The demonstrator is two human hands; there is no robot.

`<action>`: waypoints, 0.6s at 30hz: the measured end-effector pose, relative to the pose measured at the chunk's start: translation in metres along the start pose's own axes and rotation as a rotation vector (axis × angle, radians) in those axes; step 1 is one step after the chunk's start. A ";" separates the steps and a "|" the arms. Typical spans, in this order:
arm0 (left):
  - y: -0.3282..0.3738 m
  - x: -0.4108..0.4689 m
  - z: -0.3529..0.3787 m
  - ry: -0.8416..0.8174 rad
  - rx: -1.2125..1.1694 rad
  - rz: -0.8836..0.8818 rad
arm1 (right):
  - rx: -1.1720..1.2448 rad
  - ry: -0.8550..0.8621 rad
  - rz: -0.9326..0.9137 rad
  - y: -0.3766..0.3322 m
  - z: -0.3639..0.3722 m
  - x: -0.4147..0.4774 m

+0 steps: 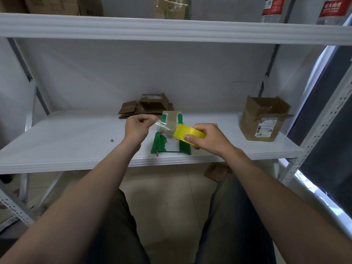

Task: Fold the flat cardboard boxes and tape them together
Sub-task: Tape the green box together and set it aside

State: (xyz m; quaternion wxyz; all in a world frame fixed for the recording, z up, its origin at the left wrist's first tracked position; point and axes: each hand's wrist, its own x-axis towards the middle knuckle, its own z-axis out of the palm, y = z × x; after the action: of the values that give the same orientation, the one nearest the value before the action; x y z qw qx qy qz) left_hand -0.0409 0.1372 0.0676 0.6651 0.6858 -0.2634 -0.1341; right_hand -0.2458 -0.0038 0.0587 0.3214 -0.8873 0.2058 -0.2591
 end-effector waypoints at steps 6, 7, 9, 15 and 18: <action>-0.023 -0.001 0.015 0.164 -0.148 -0.065 | -0.425 0.058 0.036 0.001 -0.012 0.019; -0.026 0.000 0.015 0.170 -0.145 -0.065 | -0.488 0.081 0.062 0.005 -0.015 0.022; -0.035 0.002 0.014 0.161 -0.121 -0.066 | -0.529 0.103 0.106 0.013 -0.018 0.025; -0.056 0.012 0.020 0.198 -0.149 -0.093 | -0.681 0.130 0.075 0.017 -0.010 0.037; -0.063 0.020 0.025 0.212 -0.176 -0.074 | -0.753 0.195 0.041 0.029 -0.001 0.052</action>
State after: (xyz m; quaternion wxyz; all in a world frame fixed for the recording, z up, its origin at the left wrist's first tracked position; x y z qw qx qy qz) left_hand -0.0263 0.1035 0.0070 0.7415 0.6443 -0.1530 -0.1079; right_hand -0.2116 -0.0521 0.0562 -0.0428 -0.9100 0.3339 -0.2420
